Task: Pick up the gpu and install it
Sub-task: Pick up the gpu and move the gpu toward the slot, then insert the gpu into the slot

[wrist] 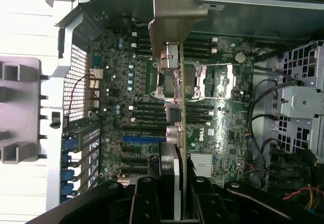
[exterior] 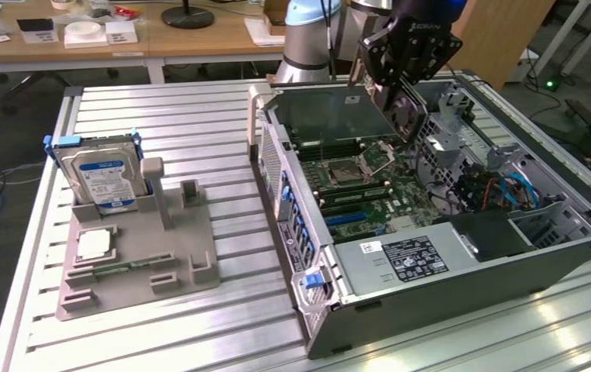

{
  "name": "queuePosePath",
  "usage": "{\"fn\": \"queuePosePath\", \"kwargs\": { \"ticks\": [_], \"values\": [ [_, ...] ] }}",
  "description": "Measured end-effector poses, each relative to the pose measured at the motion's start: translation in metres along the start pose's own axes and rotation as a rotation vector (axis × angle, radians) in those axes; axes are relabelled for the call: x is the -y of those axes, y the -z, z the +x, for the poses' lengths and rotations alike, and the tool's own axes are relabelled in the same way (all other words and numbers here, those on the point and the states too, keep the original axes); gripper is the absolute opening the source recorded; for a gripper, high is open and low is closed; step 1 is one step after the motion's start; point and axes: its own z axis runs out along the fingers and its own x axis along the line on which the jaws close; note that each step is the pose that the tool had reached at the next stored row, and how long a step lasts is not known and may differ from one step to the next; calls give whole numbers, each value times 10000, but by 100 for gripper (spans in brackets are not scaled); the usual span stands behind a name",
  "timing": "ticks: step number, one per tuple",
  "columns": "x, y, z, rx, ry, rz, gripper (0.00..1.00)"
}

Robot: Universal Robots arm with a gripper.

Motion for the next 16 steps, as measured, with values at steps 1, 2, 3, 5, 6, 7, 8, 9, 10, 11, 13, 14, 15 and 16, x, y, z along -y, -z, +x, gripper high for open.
{"fn": "queuePosePath", "kwargs": {
  "ticks": [1,2,3,5,6,7,8,9,10,11,13,14,15,16],
  "values": [
    [0,0,-7,0,-5,0,28],
    [1,-1,-15,1,-11,0,28],
    [1,-1,-24,1,-26,0,28],
    [2,-2,-40,3,-56,0,28],
    [2,-2,-43,3,-64,1,28],
    [2,-2,-43,2,-65,1,28],
    [2,-1,-43,3,-66,1,28],
    [2,-2,-43,3,-66,0,28],
    [2,-2,-44,3,-66,1,28],
    [2,-2,-44,3,-65,1,28],
    [2,-2,-44,3,-65,1,28],
    [2,-2,-44,3,-64,1,28],
    [2,-2,-44,3,-64,1,28],
    [2,-2,-44,3,-65,1,28]
  ]
}}
